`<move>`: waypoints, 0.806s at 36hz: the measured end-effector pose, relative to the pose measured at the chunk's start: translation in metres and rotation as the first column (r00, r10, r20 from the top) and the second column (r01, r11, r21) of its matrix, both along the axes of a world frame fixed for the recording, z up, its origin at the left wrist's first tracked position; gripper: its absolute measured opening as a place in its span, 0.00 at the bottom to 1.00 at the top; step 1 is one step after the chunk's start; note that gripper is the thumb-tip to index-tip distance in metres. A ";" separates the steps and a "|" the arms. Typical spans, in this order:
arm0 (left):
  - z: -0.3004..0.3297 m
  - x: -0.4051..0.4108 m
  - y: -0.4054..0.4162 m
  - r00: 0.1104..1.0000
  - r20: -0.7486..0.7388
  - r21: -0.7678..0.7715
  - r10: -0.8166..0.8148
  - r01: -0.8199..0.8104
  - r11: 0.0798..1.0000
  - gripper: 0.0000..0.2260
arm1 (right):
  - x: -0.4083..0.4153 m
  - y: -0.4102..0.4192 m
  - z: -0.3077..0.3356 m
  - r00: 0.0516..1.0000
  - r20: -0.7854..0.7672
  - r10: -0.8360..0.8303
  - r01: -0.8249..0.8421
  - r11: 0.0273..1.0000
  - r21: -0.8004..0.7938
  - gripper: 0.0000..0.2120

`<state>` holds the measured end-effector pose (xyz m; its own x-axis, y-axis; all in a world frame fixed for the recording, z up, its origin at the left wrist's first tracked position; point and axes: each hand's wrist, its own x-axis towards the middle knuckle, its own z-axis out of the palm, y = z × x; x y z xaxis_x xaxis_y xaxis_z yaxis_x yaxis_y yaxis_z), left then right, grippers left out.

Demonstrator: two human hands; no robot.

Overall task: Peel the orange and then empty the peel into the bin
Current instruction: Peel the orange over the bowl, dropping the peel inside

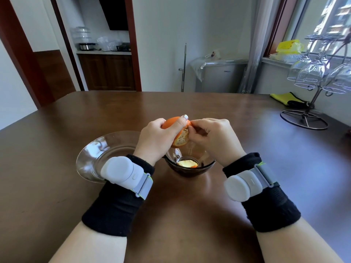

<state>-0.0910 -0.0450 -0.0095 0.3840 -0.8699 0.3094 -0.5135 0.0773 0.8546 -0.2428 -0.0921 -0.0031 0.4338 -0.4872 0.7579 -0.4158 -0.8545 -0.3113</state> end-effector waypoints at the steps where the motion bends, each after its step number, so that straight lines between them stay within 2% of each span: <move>1: 0.000 0.000 0.000 1.000 0.000 -0.001 -0.001 0.001 1.000 0.22 | 0.001 0.000 0.000 1.000 -0.002 -0.006 0.006 1.000 -0.008 0.09; 4: 0.000 0.000 -0.001 1.000 -0.006 -0.004 -0.005 0.005 1.000 0.23 | 0.002 0.000 0.000 1.000 0.010 -0.020 0.020 0.999 -0.026 0.10; 9: -0.002 0.001 -0.002 0.999 -0.024 0.002 -0.022 0.023 1.000 0.27 | 0.002 0.000 -0.001 0.996 0.084 0.001 -0.006 0.998 0.056 0.09; 15: -0.002 0.002 -0.003 0.998 -0.057 -0.012 -0.035 0.034 0.999 0.25 | 0.001 0.002 -0.001 0.979 0.201 0.028 -0.078 0.967 0.244 0.07; 18: -0.001 -0.001 -0.002 0.992 -0.098 -0.024 -0.074 0.072 0.997 0.28 | -0.001 -0.001 0.002 0.955 0.298 0.013 -0.124 0.926 0.356 0.08; 20: 0.000 -0.002 -0.002 0.993 -0.091 -0.039 -0.080 0.077 0.996 0.26 | -0.004 -0.003 0.004 0.939 0.342 0.024 -0.174 0.893 0.415 0.09; 23: -0.001 -0.001 -0.002 0.997 -0.053 -0.050 -0.051 0.049 0.998 0.23 | -0.003 -0.002 0.004 0.937 0.348 0.037 -0.199 0.875 0.442 0.09; 29: 0.001 0.001 0.001 0.999 -0.018 -0.095 0.043 -0.044 0.994 0.23 | 0.001 0.001 0.000 0.942 0.327 0.079 -0.227 0.867 0.444 0.09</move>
